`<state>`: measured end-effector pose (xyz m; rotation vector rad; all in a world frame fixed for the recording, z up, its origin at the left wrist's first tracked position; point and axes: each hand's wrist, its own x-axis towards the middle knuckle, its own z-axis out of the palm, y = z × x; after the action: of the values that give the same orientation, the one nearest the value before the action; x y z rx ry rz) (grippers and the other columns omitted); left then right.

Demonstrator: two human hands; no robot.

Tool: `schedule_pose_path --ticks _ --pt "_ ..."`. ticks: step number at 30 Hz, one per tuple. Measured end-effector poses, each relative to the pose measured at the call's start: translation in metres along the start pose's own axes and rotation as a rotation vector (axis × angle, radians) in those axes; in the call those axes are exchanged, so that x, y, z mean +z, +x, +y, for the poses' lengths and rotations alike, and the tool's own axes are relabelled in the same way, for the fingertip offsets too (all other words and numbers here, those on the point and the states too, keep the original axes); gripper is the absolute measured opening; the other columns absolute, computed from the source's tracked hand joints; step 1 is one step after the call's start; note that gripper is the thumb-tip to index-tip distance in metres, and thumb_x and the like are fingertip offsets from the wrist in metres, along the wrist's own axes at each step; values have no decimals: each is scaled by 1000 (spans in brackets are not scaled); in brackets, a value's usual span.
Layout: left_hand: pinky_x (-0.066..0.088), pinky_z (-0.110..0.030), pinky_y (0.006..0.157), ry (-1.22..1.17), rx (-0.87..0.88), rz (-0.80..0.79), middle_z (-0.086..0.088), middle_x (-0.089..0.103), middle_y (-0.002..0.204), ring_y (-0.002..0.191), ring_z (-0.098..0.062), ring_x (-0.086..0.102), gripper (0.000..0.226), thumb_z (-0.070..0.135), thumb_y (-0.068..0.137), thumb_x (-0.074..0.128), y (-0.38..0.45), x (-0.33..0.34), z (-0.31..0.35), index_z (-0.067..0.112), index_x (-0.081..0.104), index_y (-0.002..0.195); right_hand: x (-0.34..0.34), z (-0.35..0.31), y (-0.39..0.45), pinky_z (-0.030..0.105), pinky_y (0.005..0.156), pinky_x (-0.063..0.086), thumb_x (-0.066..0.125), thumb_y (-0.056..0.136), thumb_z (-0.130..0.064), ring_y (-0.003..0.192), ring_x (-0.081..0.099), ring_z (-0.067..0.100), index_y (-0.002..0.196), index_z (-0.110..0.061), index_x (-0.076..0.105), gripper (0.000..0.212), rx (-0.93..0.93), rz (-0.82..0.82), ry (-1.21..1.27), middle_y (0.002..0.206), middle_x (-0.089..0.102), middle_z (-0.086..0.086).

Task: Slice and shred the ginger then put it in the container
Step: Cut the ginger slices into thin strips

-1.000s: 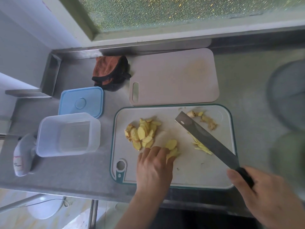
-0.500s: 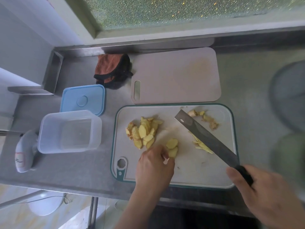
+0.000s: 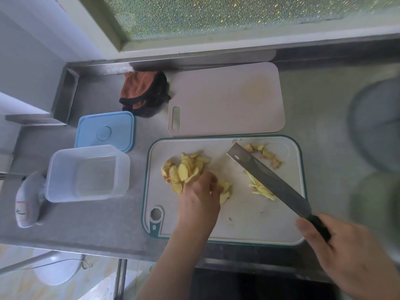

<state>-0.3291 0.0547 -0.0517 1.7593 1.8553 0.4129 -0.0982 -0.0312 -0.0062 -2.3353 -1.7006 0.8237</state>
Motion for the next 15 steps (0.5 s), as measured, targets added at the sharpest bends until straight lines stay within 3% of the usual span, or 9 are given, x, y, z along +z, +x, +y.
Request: schedule_pose_path --ticks 5,9,15 --pt "50 -27 52 156 91 42 1 66 83 63 -18 60 11 11 78 86 -5 6 3 10 76 81 -1 2 -1 43 47 47 13 70 -90 53 58 30 63 -23 53 78 1 10 1 45 52 2" --pt "47 -30 60 196 62 28 1 66 85 76 -22 62 17 10 76 87 -5 7 8 14 73 85 -1 2 -3 42 44 46 17 72 -88 48 57 27 62 -26 54 74 -13 25 14 43 50 0" --pt "54 -34 64 223 3 -75 1 65 86 74 -19 60 21 -3 87 67 0 6 15 13 65 100 0 3 -3 41 45 47 16 72 -88 48 54 24 61 -24 54 75 -9 19 20 44 50 0"
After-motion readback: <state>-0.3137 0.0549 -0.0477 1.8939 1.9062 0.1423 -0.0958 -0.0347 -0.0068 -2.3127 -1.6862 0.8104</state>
